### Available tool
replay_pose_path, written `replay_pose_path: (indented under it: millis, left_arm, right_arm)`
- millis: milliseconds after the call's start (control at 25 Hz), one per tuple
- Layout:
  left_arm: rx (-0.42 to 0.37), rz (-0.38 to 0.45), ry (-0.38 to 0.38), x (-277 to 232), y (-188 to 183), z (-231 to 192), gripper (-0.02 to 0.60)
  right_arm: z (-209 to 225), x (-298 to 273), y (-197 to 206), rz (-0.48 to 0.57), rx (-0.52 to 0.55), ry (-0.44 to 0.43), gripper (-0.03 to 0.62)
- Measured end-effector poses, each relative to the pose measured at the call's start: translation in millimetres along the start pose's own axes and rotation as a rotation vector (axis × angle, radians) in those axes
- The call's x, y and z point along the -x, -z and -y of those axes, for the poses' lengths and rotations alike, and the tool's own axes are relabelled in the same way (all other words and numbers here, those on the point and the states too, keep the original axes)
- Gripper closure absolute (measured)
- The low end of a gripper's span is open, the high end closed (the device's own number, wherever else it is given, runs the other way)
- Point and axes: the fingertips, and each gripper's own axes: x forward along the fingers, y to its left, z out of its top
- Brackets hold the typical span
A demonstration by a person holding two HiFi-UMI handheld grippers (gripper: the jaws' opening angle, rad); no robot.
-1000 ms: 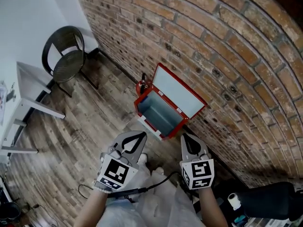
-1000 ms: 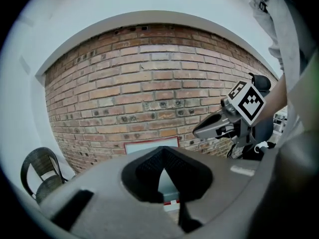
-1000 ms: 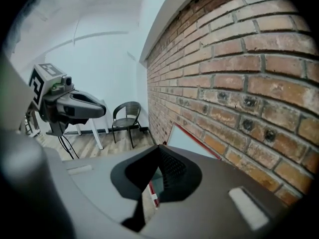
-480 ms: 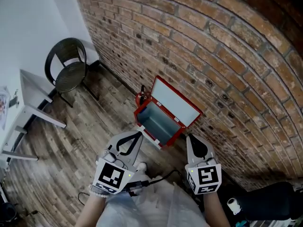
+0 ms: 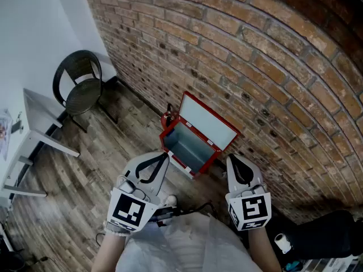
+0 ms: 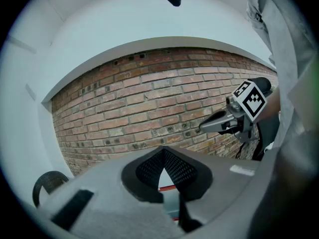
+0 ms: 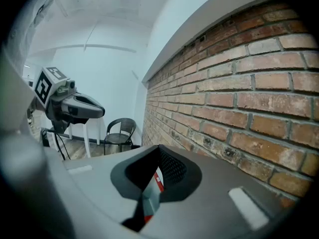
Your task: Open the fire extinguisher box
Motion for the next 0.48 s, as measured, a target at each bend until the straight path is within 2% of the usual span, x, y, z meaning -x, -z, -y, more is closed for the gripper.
replay_pose_path:
  millis: [480]
  left_arm:
    - [-0.015,0.016,-0.031,9.3,-6.9,-1.1,0.583]
  right_arm:
    - [-8.7,5.1,-18.2,0.032,0.052,-0.014,0.586]
